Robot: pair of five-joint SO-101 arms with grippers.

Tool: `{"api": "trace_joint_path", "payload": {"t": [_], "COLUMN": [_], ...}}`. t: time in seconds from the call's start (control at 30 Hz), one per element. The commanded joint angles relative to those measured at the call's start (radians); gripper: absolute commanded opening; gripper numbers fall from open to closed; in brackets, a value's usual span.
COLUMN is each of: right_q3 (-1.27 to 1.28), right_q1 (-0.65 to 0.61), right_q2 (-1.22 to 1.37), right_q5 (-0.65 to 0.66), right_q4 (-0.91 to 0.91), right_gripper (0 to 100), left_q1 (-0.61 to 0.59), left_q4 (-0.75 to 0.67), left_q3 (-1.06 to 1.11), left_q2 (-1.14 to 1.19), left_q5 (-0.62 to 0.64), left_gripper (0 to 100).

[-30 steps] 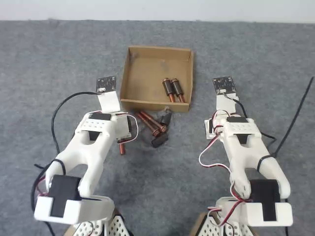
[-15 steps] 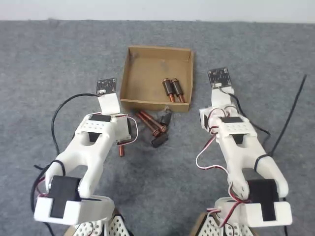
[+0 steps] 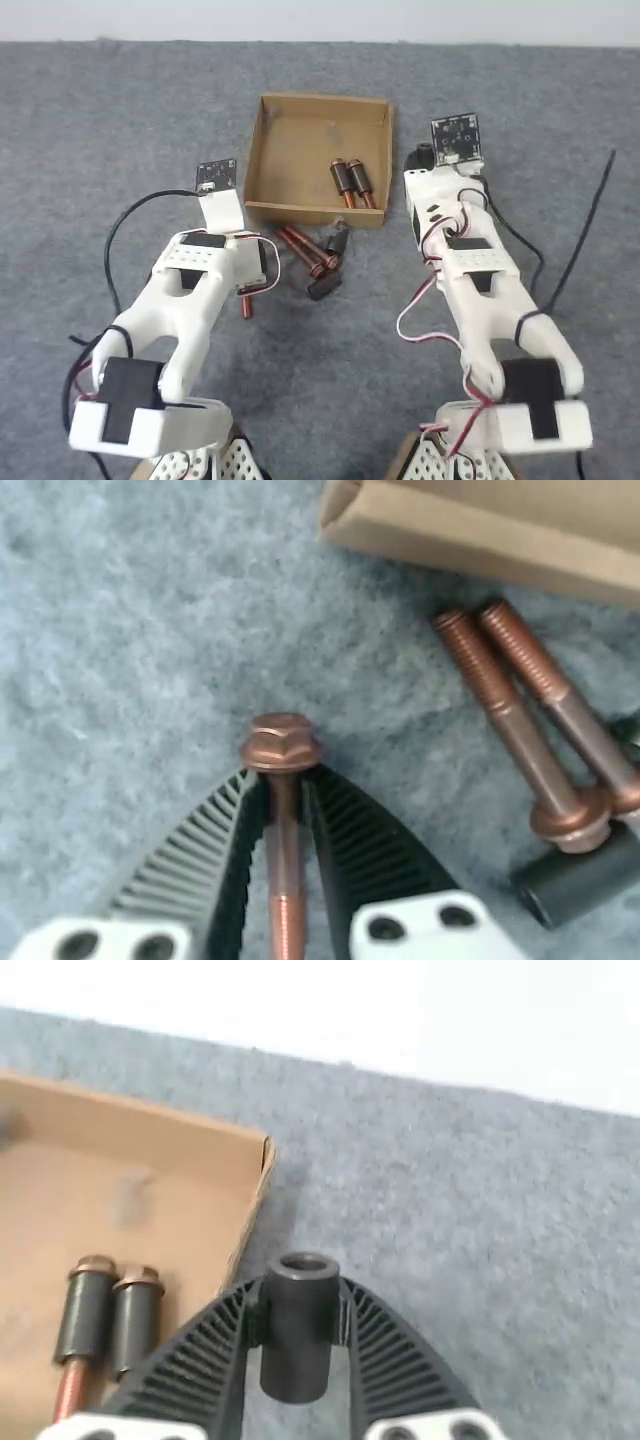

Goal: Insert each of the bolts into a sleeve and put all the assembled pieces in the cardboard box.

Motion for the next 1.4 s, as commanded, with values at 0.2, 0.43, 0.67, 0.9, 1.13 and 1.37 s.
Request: {"api": "trace_joint_path", "payload": {"t": [0.2, 0.43, 0.67, 0.9, 1.13, 1.37], "right_q3": [-0.071, -0.204, -0.483, -0.539, -0.284, -0.052], "right_q1": [0.002, 0.031, 0.097, 0.137, 0.099, 0.028], "right_q2": [0.288, 0.499, 0.736, 0.863, 0.845, 0.788], "right_q5": [0.018, 0.018, 0.152, 0.181, 0.064, -0.006], "right_q4": [-0.723, -0.941, -0.957, -1.047, -1.270, -1.366], "right_gripper": [0.6, 0.6, 0.6, 0.6, 0.6, 0.6], "left_q1": [-0.008, -0.008, -0.008, -0.008, -0.008, -0.008], "left_q4": [-0.023, -0.023, -0.025, -0.026, -0.026, -0.026], "left_q3": [0.007, 0.008, 0.007, 0.005, 0.004, 0.004], "left_q2": [-0.071, -0.071, -0.071, -0.071, -0.071, -0.071], "left_q5": [-0.011, -0.011, -0.011, -0.011, -0.011, -0.011], "left_gripper": [1, 1, 1, 1, 1, 1]}}
